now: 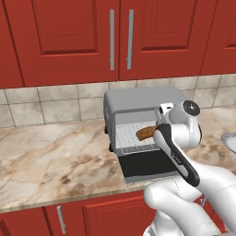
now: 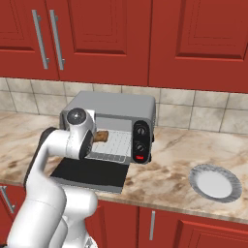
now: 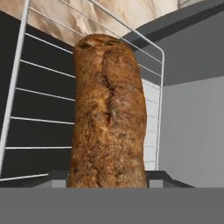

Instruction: Pull the toaster oven rack outwards. Pick up the baguette from the plate and place it on the toaster oven rack. Close the toaster oven door fully and set the temperature to the lowest setting.

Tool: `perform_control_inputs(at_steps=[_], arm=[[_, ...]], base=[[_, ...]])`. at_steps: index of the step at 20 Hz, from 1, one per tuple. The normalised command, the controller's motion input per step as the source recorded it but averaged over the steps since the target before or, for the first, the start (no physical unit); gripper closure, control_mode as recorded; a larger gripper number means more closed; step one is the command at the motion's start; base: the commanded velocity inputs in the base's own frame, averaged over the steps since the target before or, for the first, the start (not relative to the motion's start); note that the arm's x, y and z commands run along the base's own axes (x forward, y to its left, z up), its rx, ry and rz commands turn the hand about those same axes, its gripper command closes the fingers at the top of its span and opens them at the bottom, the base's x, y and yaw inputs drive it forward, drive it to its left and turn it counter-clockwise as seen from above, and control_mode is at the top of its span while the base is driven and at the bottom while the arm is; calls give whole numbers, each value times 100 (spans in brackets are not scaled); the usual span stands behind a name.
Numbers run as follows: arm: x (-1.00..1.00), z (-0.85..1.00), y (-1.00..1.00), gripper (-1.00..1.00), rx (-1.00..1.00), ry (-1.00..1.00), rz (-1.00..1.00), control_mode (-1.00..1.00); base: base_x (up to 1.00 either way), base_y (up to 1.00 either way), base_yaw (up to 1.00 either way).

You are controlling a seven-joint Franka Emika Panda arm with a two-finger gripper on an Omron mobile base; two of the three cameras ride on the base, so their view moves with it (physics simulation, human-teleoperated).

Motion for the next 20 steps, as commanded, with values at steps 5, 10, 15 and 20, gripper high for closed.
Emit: perform_control_inputs(at_steps=[5,10,15,20], arm=[[26,-32,0,100,0,1,-1,-100],[25,-31,0,100,0,1,-1,-100],[24,-28,0,100,0,1,-1,-100],[16,-25,0,100,0,0,0,-100]], base=[[0,0,0],[0,0,0],[0,0,0],[0,0,0]])
